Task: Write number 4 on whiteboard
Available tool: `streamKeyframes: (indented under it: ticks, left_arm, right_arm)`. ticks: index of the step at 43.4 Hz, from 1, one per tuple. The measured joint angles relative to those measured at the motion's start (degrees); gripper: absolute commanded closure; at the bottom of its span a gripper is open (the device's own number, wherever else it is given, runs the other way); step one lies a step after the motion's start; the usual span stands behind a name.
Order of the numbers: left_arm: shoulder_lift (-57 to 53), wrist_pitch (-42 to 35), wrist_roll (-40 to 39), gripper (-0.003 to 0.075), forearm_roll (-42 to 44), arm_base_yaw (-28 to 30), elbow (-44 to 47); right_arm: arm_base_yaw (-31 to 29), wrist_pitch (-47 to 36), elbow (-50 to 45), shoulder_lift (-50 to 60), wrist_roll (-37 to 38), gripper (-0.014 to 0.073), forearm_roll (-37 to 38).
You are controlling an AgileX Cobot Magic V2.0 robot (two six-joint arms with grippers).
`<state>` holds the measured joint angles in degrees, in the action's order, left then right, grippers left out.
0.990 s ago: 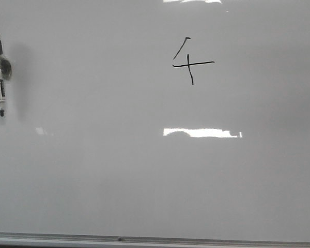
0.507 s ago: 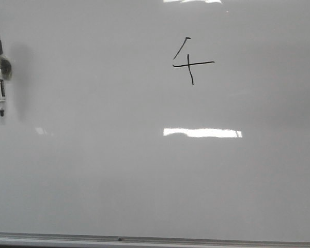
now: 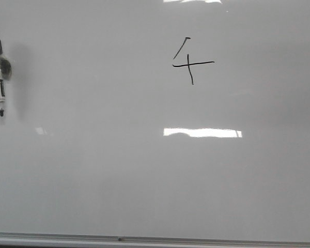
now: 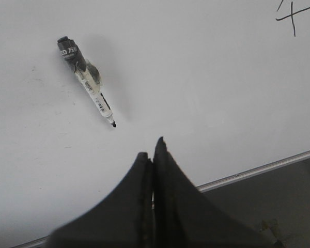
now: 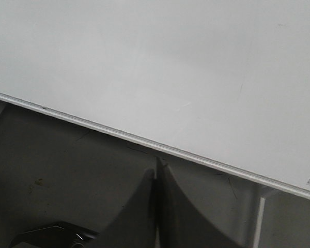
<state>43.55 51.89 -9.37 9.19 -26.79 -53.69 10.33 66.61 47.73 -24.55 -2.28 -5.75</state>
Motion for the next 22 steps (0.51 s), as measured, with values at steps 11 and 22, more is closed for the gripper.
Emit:
streamKeyframes:
  ticks: [11, 22]
  left_arm:
    - [0.0, 0.0, 0.0, 0.0741, 0.0, 0.0, 0.0]
    - [-0.5, 0.0, 0.0, 0.0741, -0.1, 0.0, 0.0]
  right_arm:
    - [0.0, 0.0, 0.0, 0.0, 0.0, 0.0662, 0.0]
    - [0.0, 0.0, 0.0, 0.0, 0.0, 0.0662, 0.0]
